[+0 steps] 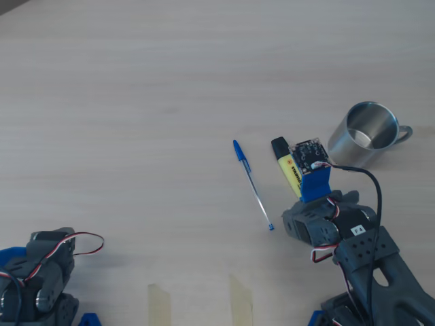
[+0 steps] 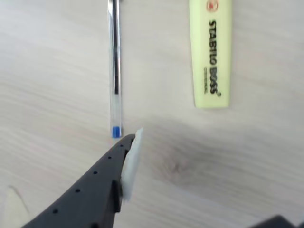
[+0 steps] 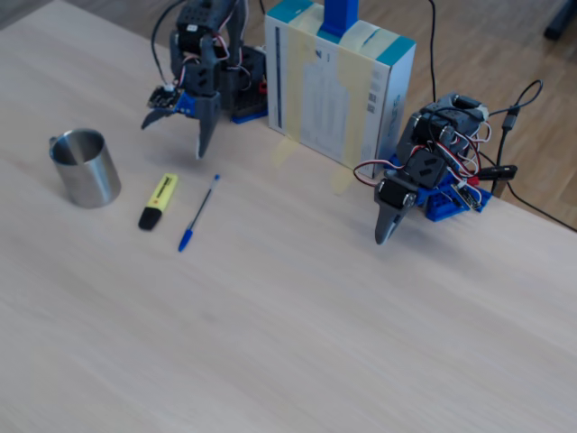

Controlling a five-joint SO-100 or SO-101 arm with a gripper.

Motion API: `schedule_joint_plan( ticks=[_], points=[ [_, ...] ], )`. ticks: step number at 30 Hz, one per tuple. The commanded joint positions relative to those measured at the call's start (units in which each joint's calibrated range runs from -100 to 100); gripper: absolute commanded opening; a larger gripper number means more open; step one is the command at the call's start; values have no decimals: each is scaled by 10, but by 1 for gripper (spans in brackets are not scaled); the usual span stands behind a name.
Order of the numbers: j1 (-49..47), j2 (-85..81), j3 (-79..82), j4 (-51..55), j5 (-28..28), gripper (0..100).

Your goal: Grab the yellow pen and put it in the silver cup.

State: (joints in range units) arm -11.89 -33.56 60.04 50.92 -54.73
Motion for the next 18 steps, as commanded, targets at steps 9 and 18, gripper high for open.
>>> schedule_joint_plan(
  ticks=[9, 18],
  points=[
    [5, 125, -107, -102, 2, 55],
    [29, 179, -125, -184, 3, 55]
  ],
)
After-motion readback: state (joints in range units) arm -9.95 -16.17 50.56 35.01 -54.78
